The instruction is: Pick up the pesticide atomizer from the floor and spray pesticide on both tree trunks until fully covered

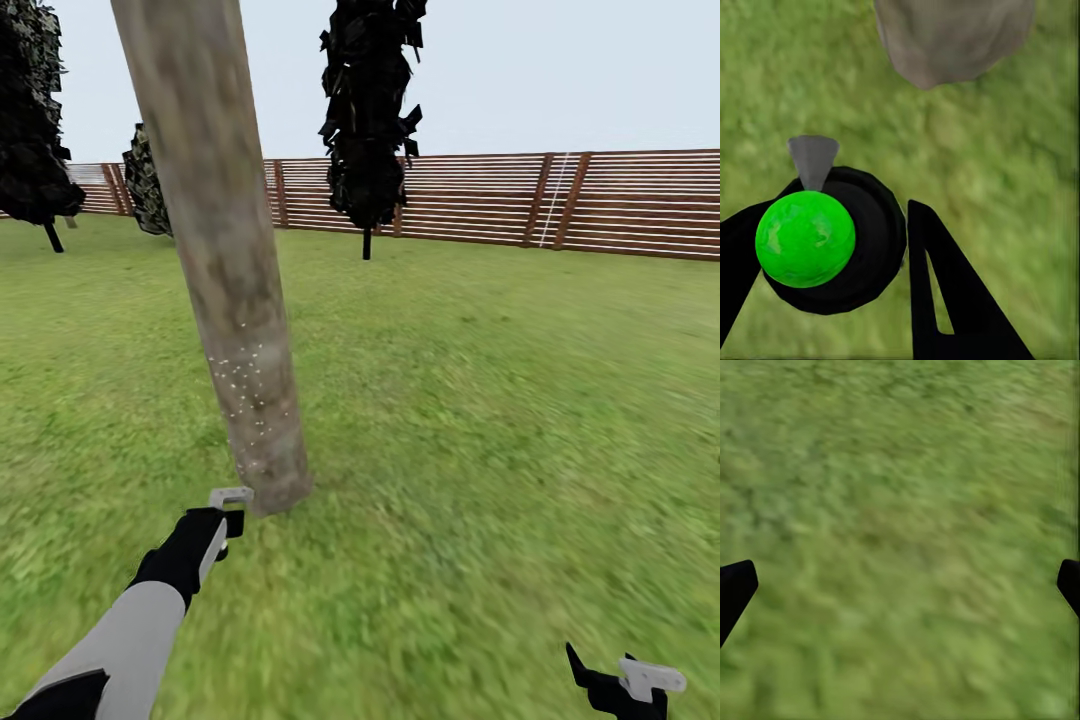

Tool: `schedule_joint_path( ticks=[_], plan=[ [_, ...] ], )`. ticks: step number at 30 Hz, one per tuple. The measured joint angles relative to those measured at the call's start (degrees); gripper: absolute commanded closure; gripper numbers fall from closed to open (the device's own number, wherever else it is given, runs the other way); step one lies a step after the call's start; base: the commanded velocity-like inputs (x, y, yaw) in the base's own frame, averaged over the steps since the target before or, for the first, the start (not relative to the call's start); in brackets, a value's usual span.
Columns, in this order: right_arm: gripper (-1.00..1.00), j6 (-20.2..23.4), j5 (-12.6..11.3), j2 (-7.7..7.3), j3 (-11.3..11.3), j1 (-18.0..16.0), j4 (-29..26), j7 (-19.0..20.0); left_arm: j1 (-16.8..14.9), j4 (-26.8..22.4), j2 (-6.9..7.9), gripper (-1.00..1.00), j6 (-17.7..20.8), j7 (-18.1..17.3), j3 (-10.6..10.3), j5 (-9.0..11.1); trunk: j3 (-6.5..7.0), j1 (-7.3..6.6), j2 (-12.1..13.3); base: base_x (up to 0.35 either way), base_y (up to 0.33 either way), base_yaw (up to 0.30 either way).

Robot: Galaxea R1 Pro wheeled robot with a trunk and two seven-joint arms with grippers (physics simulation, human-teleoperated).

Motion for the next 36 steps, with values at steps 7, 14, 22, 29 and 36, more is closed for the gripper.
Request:
schedule_joint_path(
  ticks=[7,14,22,29,36],
  plan=[
    [-1.0,-0.01,-0.04,0.18,-0.1,0.0,-0.08,-0.05,1.58,-0.03,0.49,1.0,-0.61,0.37,1.19,-0.07,0.0,0.0,0.0,0.0,-0.272,0.0],
    [-1.0,0.0,-0.1,0.12,-0.11,0.0,-0.09,-0.07,1.81,-0.33,0.42,1.0,-0.59,0.37,1.13,-0.03,0.0,0.0,0.0,0.0,-0.272,0.044],
    [-1.0,-0.05,-0.11,0.12,-0.11,0.0,-0.09,0.0,1.85,-0.02,0.77,1.0,-0.54,4.84,2.3,-0.12,0.0,0.0,0.0,0.0,-0.272,0.267],
    [-1.0,-0.08,-0.11,0.13,-0.11,0.0,-0.09,0.0,1.85,0.28,-0.15,1.0,-0.59,5.35,3.45,1.08,0.0,0.0,0.0,0.0,-0.272,0.131],
    [-1.0,-0.05,-0.09,0.13,-0.09,0.0,-0.09,0.0,1.85,0.27,-0.14,1.0,-0.68,5.29,3.39,3.17,0.0,0.0,0.0,0.08,-0.27,0.002]
  ],
)
